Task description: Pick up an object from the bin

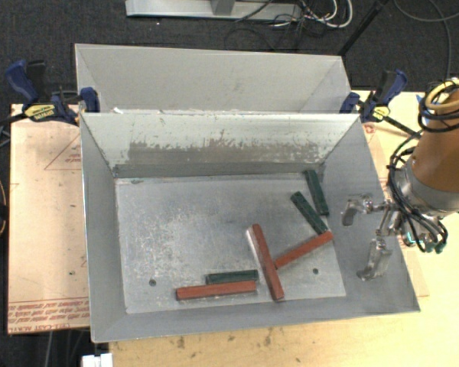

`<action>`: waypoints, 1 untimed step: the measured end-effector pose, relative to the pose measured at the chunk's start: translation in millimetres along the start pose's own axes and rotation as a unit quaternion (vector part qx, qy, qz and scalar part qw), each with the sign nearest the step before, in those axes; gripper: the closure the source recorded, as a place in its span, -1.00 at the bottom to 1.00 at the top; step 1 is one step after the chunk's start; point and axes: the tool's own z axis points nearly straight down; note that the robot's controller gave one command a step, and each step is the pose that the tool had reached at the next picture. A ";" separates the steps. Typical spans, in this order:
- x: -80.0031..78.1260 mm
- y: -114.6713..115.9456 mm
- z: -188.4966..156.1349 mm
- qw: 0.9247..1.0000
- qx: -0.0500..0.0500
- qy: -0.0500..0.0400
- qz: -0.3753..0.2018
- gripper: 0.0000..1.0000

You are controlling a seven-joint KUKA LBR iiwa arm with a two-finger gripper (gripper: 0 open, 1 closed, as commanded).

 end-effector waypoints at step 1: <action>-1.6 0.7 -4.1 1.000 0.001 -0.004 -0.002 -1.00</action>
Offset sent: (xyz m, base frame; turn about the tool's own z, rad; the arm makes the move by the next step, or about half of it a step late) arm 0.0355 -0.0191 -0.1429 -0.0827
